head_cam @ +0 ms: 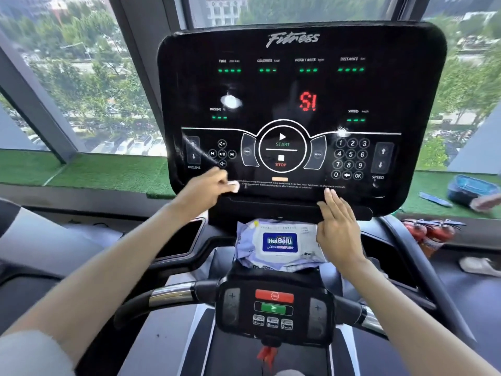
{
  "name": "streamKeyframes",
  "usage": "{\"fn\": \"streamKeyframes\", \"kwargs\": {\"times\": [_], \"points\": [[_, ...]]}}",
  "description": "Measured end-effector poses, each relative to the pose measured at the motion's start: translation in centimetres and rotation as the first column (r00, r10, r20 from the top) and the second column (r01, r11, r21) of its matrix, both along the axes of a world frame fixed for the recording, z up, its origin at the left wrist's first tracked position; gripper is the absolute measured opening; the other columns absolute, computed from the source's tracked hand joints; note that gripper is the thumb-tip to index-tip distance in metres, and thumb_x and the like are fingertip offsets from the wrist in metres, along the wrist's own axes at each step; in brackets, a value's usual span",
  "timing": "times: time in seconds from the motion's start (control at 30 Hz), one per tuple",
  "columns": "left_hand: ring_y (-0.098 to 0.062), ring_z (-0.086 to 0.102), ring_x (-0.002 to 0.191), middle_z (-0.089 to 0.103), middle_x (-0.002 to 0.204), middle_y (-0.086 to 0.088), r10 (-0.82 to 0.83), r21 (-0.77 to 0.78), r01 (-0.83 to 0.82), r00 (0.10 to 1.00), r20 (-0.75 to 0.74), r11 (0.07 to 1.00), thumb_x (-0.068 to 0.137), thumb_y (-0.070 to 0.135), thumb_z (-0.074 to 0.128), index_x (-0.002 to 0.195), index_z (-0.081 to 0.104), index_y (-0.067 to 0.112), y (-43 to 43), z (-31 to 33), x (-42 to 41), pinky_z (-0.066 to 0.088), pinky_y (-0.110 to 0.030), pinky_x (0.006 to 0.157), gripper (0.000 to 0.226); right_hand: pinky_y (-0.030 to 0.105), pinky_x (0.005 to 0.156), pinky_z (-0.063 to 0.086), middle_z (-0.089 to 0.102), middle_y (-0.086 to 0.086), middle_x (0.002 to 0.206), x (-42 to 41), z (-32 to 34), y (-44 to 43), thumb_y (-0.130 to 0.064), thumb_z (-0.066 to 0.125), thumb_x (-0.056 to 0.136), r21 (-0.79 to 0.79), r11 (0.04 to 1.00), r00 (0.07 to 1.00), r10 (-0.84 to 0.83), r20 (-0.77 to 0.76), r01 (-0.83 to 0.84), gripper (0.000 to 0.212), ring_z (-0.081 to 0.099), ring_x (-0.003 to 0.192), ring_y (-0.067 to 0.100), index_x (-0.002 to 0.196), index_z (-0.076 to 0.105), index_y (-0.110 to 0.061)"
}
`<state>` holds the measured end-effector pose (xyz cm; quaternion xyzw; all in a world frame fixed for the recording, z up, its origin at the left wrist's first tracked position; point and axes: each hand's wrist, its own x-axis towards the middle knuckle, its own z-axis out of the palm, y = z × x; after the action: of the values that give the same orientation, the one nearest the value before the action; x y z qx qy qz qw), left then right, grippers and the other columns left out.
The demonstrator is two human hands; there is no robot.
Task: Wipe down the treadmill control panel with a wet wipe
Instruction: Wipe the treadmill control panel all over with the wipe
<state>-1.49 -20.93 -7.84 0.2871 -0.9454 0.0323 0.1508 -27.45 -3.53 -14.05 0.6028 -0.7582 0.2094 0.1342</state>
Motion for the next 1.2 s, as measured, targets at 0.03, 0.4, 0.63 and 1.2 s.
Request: {"fn": "streamKeyframes", "kwargs": {"times": [0.03,0.4,0.63,1.2], "points": [[-0.017,0.040,0.097,0.056,0.108,-0.013,-0.007,-0.037,0.008,1.000,0.025,0.999,0.096,0.020,0.046,0.105,0.065,0.009,-0.9,-0.5,0.9,0.042,-0.042,0.089,0.024,0.040,0.108,0.025,0.050,0.027,0.131,0.0,0.0,0.0,-0.008,0.028,0.078,0.005,1.000,1.000,0.000,-0.009,0.000,0.049,0.046,0.125,0.036,0.110,0.060,0.010],[-0.016,0.039,0.079,0.041,0.086,-0.007,-0.253,-0.065,0.247,0.961,-0.115,0.967,0.094,0.020,0.027,0.103,0.062,0.003,4.6,-0.6,-12.0,0.043,-0.034,0.064,0.040,0.042,0.107,0.034,0.053,0.024,0.129,-1.1,0.4,0.7,-0.003,0.038,0.072,0.045,0.994,0.994,0.104,-0.032,-0.102,0.050,0.050,0.122,0.034,0.116,0.059,0.009],[-0.011,0.038,0.079,0.041,0.089,0.003,-0.477,-0.305,0.479,0.875,0.087,0.823,0.093,0.019,0.045,0.100,0.053,0.019,4.6,1.0,-17.2,0.046,-0.026,0.063,0.011,0.041,0.111,0.025,0.052,0.018,0.133,-4.2,0.8,3.5,-0.008,0.029,0.074,0.101,0.994,0.998,-0.031,-0.046,0.035,0.060,0.044,0.127,0.031,0.128,0.051,0.002],[-0.019,0.043,0.081,0.055,0.083,-0.005,-0.493,-0.355,0.456,0.870,-0.018,0.816,0.089,0.004,0.040,0.106,0.064,0.005,4.2,2.7,-19.5,0.044,-0.032,0.067,0.030,0.041,0.103,0.037,0.062,0.019,0.117,-4.0,1.0,3.3,-0.006,0.029,0.071,0.009,0.999,0.999,-0.054,-0.009,0.054,0.056,0.056,0.113,0.033,0.118,0.060,0.003]]}}
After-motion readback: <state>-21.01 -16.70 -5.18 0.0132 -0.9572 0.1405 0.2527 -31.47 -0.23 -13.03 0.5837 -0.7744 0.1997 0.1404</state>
